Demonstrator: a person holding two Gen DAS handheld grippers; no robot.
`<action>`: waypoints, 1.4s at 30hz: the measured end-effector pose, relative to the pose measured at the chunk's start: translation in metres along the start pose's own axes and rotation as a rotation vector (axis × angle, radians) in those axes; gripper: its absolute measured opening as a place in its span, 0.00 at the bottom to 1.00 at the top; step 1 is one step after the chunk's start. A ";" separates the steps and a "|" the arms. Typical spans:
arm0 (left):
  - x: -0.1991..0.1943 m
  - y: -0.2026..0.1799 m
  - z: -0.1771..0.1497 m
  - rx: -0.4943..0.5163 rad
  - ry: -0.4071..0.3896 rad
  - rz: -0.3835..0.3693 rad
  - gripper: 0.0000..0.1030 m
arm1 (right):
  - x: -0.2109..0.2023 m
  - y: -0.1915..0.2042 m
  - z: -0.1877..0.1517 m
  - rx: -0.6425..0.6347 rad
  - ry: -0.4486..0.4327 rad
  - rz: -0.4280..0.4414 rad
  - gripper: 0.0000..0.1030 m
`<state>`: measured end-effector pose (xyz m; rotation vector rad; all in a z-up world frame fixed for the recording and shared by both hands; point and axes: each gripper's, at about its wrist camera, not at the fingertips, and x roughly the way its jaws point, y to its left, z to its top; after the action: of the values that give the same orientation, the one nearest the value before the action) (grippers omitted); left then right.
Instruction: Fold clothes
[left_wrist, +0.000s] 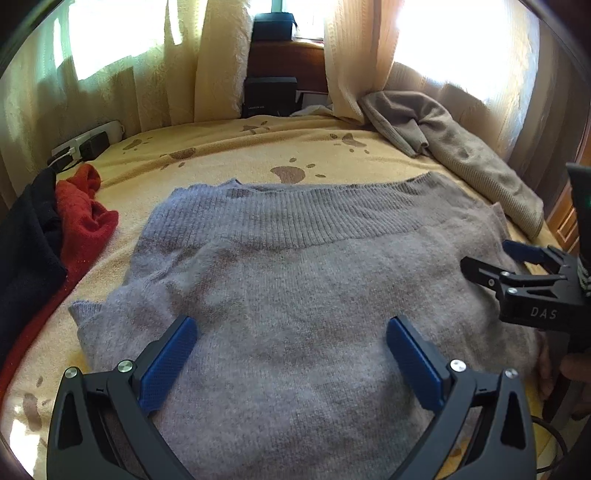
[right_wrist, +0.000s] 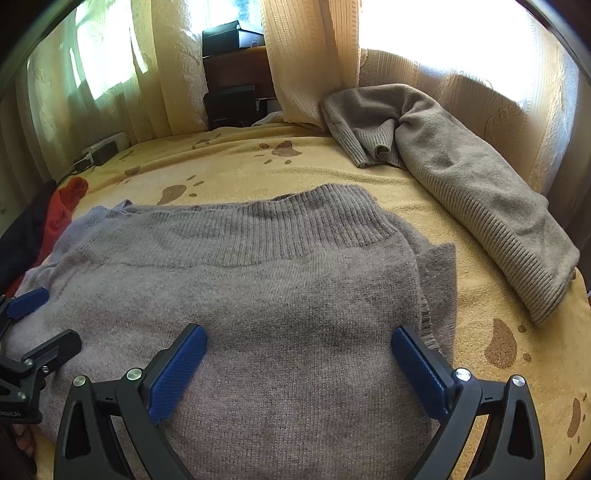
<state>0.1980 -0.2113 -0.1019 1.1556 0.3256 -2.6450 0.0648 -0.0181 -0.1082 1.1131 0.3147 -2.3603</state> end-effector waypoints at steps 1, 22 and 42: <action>-0.006 0.007 -0.001 -0.036 -0.013 -0.007 1.00 | 0.000 -0.001 0.000 0.002 -0.001 0.006 0.99; 0.076 0.016 0.061 -0.028 0.128 0.112 1.00 | -0.004 -0.001 0.039 -0.123 -0.029 0.268 0.99; 0.031 0.048 0.046 -0.131 0.039 -0.144 1.00 | 0.038 -0.011 0.039 -0.151 0.052 0.101 0.99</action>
<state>0.1607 -0.2747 -0.0994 1.1839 0.6020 -2.6779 0.0135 -0.0379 -0.1127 1.0944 0.4372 -2.1832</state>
